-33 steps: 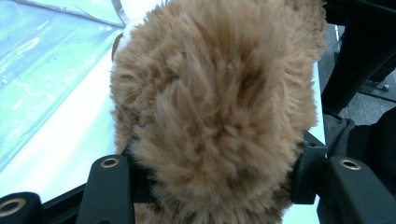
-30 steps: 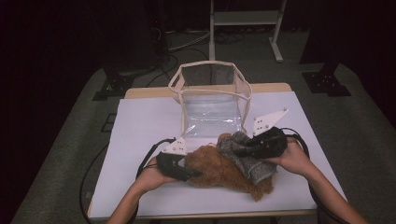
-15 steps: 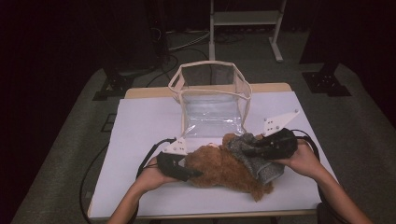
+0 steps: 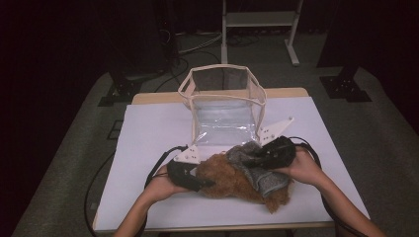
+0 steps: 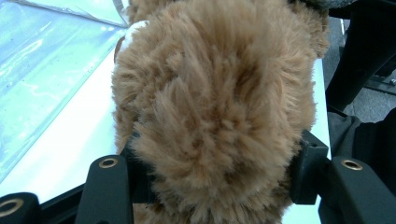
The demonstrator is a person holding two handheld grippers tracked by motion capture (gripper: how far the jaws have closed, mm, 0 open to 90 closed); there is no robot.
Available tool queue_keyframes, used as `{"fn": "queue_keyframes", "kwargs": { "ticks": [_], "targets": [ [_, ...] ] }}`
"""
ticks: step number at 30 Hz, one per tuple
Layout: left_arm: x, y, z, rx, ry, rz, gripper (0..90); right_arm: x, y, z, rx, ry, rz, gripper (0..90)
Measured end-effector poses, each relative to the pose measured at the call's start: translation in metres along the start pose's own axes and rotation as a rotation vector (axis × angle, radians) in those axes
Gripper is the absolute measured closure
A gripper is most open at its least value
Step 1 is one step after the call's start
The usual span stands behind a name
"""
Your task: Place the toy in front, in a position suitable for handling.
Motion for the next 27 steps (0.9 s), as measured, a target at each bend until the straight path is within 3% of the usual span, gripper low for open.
{"fn": "queue_keyframes", "kwargs": {
  "ticks": [3,8,14,19,23,27],
  "targets": [
    [-0.001,0.0,0.0,0.0,-0.005,0.009,40.4,0.013,-0.006,0.005,-0.008,0.044,0.001,78.9],
    [-0.006,-0.001,-0.002,-0.006,0.001,0.011,40.5,0.012,-0.02,0.002,0.009,0.031,0.014,78.8],
    [-0.017,-0.002,-0.003,-0.009,0.009,0.027,40.5,-0.027,-0.03,-0.013,-0.001,-0.043,0.068,78.9],
    [-0.029,-0.003,-0.002,-0.009,0.032,0.041,40.5,-0.05,-0.006,-0.022,-0.02,-0.082,0.038,78.8],
    [-0.025,-0.001,-0.002,-0.007,0.027,0.021,40.4,-0.042,0.005,-0.013,0.0,-0.068,-0.01,78.9],
    [-0.02,0.002,-0.002,0.0,0.007,0.031,40.2,-0.015,0.004,0.003,0.04,-0.037,-0.056,79.0]
  ]
}}
Point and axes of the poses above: each handheld gripper's, and its own axes: y roughly forward along the jaws, x roughly out of its underside, z roughly to its right, the point moved 10 cm from there along y, roughly forward along the jaws, and after that the axes turned 8 degrees about y, right-handed, at the moved point
